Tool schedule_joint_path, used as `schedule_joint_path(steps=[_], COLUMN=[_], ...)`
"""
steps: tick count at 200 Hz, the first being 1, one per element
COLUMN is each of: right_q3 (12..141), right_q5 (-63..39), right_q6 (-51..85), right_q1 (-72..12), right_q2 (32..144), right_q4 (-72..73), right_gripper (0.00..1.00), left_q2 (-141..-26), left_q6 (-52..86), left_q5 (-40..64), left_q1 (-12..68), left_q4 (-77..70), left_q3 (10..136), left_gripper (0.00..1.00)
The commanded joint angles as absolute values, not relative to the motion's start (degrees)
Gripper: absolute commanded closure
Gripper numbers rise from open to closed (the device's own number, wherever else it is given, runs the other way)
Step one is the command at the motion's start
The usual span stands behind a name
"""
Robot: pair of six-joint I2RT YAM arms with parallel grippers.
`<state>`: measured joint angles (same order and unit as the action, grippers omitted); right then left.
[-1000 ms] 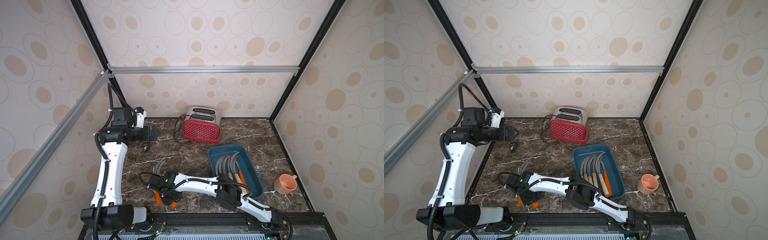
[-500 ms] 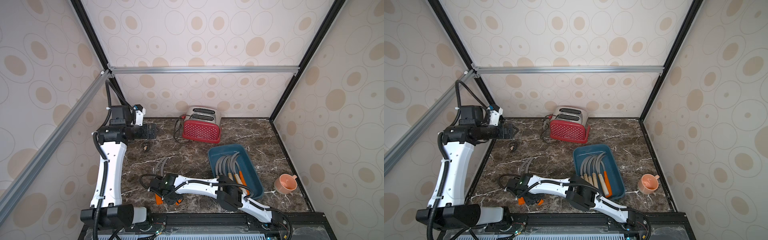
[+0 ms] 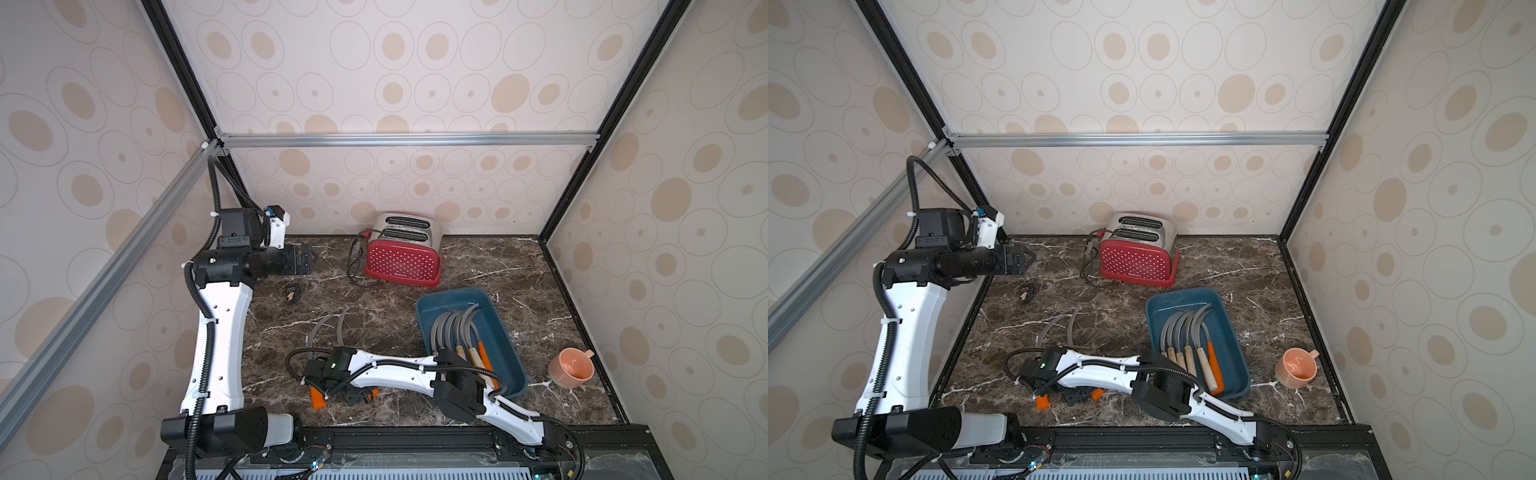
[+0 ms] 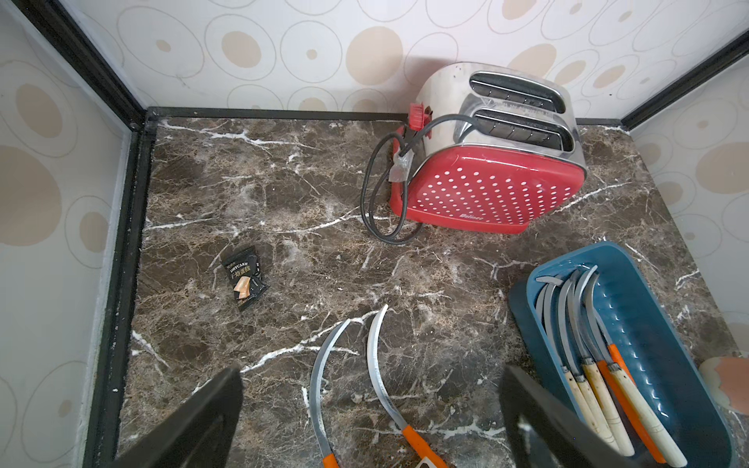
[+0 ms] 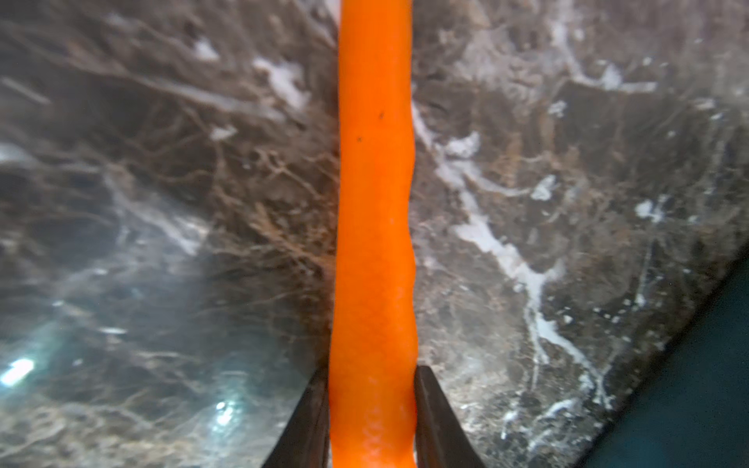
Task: Put small sickles into storage boxes
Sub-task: Pick up the sickle at the center of the board.
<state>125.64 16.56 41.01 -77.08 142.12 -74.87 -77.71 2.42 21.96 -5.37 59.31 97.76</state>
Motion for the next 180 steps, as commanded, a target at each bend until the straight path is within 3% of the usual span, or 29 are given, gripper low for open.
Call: schedule_joint_path(steps=[1,180], right_q3=[125.2,125.2], right_q5=[21.7,34.6], right_q6=[42.2,45.4], right_q1=[-77.0,-77.5], right_q2=[140.4,136.3], right_q4=[-79.2,-94.1], right_gripper=[1.0,1.0], left_q2=[-78.1,-78.9], left_q6=[3.2,4.0], left_q5=[21.9,22.1], left_q1=[-5.8,-5.8], left_q4=[60.0,59.9], left_q3=[100.4,103.0], left_gripper=[0.01,0.01])
